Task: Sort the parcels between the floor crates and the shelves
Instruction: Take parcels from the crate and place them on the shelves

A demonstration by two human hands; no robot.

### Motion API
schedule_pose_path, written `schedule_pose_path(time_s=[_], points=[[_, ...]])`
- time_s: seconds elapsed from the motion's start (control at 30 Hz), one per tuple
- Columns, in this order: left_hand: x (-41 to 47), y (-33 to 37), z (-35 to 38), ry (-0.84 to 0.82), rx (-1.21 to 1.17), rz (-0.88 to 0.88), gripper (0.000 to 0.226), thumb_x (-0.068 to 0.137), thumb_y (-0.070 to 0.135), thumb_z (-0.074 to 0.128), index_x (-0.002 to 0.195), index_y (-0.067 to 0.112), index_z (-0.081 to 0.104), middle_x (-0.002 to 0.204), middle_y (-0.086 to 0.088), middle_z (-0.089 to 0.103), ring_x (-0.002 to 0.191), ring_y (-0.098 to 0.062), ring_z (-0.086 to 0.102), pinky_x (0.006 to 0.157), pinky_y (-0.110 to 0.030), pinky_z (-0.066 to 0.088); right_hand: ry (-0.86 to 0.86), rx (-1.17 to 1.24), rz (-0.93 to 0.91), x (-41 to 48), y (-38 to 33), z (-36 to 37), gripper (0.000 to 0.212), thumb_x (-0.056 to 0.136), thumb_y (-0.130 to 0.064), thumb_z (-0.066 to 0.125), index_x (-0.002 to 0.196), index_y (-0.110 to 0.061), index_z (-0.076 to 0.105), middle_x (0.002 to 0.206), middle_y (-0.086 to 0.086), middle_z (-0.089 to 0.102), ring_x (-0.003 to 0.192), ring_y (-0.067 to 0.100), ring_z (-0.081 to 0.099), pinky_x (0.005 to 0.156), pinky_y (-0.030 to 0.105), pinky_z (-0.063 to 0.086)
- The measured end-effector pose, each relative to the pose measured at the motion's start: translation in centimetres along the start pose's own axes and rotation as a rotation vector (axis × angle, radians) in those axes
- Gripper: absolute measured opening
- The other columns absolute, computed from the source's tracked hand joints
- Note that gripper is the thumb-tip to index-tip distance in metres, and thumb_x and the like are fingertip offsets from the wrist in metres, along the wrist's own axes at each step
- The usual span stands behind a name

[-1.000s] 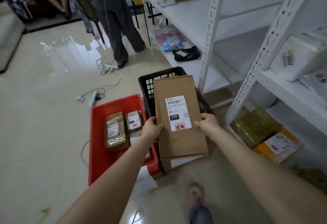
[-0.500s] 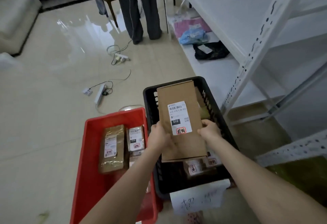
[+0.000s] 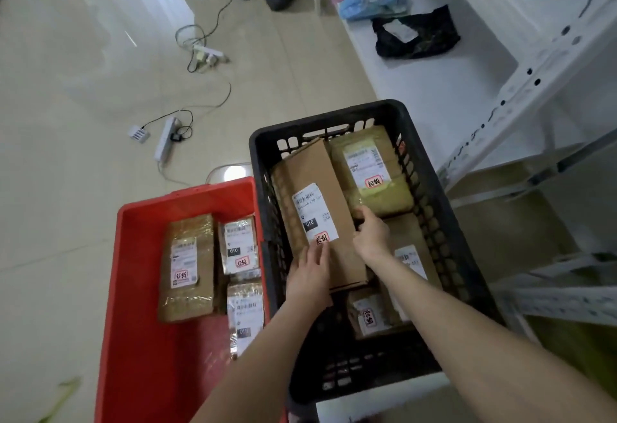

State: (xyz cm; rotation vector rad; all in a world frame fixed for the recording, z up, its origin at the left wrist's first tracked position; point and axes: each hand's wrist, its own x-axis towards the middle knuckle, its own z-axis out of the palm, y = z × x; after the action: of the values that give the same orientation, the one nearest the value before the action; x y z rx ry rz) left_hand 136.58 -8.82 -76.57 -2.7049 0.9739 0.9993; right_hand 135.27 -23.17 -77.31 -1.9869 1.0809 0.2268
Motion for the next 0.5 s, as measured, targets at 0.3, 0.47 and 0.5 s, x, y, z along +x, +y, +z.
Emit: schedule_pose_path(time_s=[0.3, 0.47, 0.5], points=[[1.4, 0.2, 1.8, 0.013, -0.063, -0.009, 0.100, 0.086, 0.022, 0.066, 0.150, 0.008, -0.010, 0.159, -0.013, -0.013, 0.146, -0.031, 0.007, 0.116, -0.039, 0.023, -0.102, -0.746, -0.708, -4.3, 4.2, -0.5, 0.081, 0.083, -0.058, 0.057, 0.147, -0.016, 0.032, 0.158, 0.004, 0.018, 0.146, 0.026, 0.007, 0.117, 0.040, 0.007], [1.5, -0.5, 2.1, 0.012, -0.053, -0.020, 0.102, 0.084, 0.009, 0.066, 0.150, 0.010, -0.012, 0.159, -0.011, -0.012, 0.143, -0.035, 0.013, 0.116, -0.042, 0.019, -0.240, -1.020, -0.639, -4.0, 5.1, 0.9, 0.068, 0.092, -0.031, 0.053, 0.150, -0.016, 0.020, 0.160, 0.009, -0.006, 0.144, 0.026, -0.022, 0.111, 0.040, -0.019], [1.7, -0.5, 2.1, 0.021, -0.057, -0.021, 0.101, 0.085, 0.007, 0.065, 0.151, 0.010, -0.011, 0.159, -0.011, -0.011, 0.143, -0.035, 0.014, 0.115, -0.042, 0.020, -0.253, -1.018, -0.613, -3.7, 4.8, 1.2, 0.066, 0.093, -0.025, 0.051, 0.151, -0.015, 0.019, 0.160, 0.009, -0.008, 0.145, 0.026, -0.018, 0.113, 0.039, -0.016]])
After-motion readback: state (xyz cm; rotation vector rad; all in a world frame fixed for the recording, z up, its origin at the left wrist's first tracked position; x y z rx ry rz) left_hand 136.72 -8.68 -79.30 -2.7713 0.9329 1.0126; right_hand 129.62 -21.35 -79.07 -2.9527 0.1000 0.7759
